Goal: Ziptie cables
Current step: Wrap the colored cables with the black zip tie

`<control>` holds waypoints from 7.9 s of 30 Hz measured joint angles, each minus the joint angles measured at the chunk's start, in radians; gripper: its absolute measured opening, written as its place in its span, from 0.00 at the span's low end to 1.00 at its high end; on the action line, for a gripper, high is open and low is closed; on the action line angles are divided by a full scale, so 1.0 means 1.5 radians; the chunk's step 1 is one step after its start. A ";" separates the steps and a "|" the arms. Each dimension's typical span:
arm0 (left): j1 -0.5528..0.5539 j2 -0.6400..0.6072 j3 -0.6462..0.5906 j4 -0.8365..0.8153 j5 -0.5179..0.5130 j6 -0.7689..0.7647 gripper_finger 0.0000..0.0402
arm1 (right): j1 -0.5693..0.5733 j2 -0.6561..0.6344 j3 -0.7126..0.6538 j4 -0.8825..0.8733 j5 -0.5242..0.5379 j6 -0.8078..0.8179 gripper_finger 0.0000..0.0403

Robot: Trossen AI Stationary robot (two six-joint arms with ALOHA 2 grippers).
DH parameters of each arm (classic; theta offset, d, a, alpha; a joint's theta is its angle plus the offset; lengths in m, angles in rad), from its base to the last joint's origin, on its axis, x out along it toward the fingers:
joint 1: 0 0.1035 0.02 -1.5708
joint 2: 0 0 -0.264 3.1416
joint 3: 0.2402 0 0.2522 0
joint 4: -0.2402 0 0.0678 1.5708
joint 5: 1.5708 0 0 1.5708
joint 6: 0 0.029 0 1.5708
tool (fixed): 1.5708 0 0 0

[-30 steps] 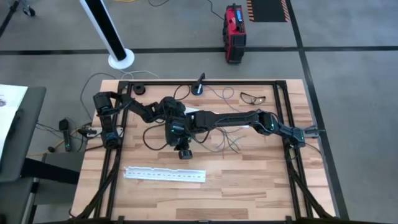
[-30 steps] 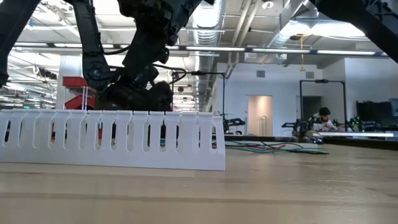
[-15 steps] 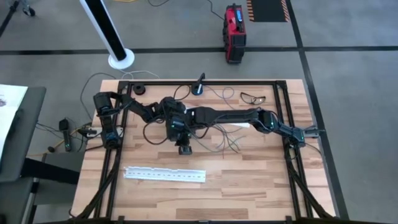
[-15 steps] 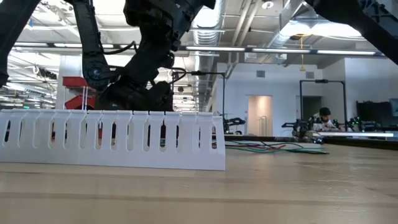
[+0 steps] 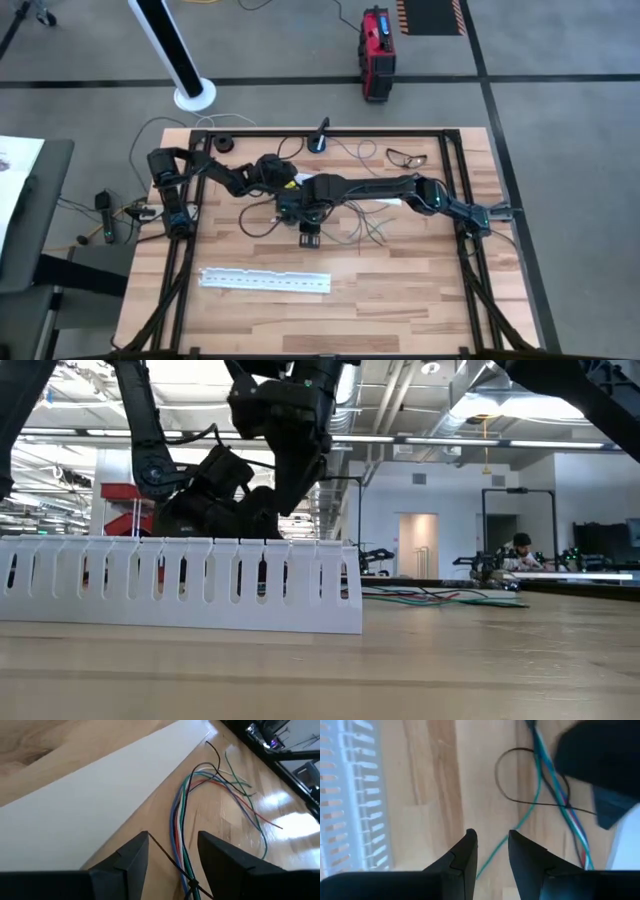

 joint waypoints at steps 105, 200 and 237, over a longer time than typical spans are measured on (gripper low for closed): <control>-0.274 -0.338 0.050 -0.645 -0.089 -0.061 0.41 | 0.051 -0.078 -0.347 0.280 0.042 0.591 0.26; -0.382 -0.162 -0.008 -0.382 -0.250 -0.244 0.41 | -0.193 -0.150 -0.486 0.261 -0.242 0.006 0.26; -0.400 -0.162 -0.009 -0.387 -0.296 -0.290 0.41 | -0.126 -0.071 -0.462 0.569 -0.171 0.109 0.22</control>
